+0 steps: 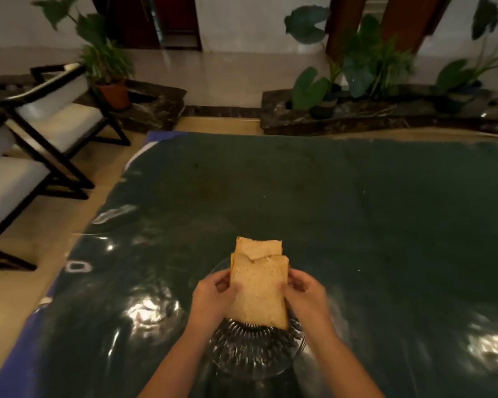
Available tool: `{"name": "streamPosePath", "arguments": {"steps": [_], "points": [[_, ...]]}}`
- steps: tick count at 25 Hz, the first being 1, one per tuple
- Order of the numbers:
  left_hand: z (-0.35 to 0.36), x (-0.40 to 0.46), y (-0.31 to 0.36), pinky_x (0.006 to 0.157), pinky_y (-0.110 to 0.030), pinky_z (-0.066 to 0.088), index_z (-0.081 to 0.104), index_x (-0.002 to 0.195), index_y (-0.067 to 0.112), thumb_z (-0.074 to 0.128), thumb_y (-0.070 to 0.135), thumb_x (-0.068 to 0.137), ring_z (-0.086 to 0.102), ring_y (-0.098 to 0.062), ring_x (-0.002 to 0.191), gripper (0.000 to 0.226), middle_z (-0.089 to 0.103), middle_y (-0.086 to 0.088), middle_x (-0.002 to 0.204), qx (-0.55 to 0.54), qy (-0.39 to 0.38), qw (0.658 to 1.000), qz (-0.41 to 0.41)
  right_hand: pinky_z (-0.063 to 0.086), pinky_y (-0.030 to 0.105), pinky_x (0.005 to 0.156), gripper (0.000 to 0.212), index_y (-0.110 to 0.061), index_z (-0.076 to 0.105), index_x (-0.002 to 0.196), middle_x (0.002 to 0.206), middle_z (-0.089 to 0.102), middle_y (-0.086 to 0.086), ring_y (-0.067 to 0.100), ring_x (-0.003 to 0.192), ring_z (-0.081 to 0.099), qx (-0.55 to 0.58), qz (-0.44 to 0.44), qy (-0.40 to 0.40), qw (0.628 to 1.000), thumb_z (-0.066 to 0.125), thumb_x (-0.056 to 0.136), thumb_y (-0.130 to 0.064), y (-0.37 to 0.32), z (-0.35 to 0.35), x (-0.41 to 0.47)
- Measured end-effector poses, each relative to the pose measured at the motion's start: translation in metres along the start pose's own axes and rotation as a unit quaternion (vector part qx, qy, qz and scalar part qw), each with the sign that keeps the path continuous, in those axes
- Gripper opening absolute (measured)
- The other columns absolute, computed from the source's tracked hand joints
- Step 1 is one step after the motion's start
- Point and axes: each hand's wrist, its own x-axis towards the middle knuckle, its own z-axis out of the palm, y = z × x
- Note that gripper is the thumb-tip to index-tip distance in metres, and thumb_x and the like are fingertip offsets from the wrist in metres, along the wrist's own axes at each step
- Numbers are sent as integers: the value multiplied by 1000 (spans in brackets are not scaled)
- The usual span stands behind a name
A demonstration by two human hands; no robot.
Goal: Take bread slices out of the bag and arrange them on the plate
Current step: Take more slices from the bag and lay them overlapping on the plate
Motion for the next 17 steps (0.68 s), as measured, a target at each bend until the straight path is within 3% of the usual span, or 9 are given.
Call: {"name": "streamPosePath", "arguments": {"steps": [1, 3, 6, 8, 11, 14, 17], "points": [[2, 10, -2, 65, -10, 49, 66, 112, 9, 64, 6, 82, 61, 0, 76, 31, 65, 14, 83, 12, 1, 1000, 7, 50, 18, 59, 28, -26, 65, 93, 88, 67, -10, 3, 80, 63, 1, 6, 9, 1000, 66, 78, -3, 2, 6, 8], [5, 27, -6, 56, -6, 46, 68, 109, 11, 63, 6, 82, 59, 1, 71, 27, 61, 16, 78, 34, 3, 999, 18, 50, 19, 61, 29, -18, 66, 103, 86, 67, -12, 3, 80, 63, -9, 12, 28, 999, 65, 78, -3, 7, 14, 21], [11, 45, -11, 69, -26, 50, 70, 98, 14, 64, 10, 81, 63, -19, 80, 18, 65, -4, 86, 72, 5, 997, 29, 49, 18, 60, 30, -13, 67, 107, 80, 65, -15, 0, 75, 61, -58, 1, 54, 997, 65, 77, -5, 13, 21, 36], [15, 49, -16, 71, -35, 50, 70, 89, 13, 64, 11, 80, 63, -25, 81, 11, 65, -13, 88, 89, 2, 995, 37, 45, 10, 53, 30, -15, 67, 107, 76, 61, -19, -8, 68, 58, -107, -13, 61, 992, 65, 78, -8, 16, 21, 39], [20, 47, -28, 64, -26, 50, 70, 100, 14, 64, 12, 81, 62, -16, 77, 20, 64, -7, 88, 90, 4, 995, 43, 41, 7, 44, 25, -19, 69, 101, 71, 60, -23, -12, 58, 56, -166, -22, 61, 984, 65, 78, -11, 23, 21, 40], [21, 48, -35, 60, -18, 43, 70, 97, 14, 64, 15, 81, 59, -13, 74, 17, 62, -5, 85, 91, 14, 995, 40, 40, 10, 52, 22, -19, 69, 101, 79, 65, -15, -4, 68, 59, -181, -21, 59, 982, 66, 80, -15, 28, 22, 43], [21, 52, -33, 58, -20, 44, 68, 86, 11, 64, 16, 82, 59, -18, 72, 8, 62, -7, 80, 113, 6, 993, 37, 47, 16, 59, 21, -19, 69, 100, 79, 65, -18, -2, 73, 61, -141, -15, 68, 988, 67, 79, -13, 30, 24, 44]]}}
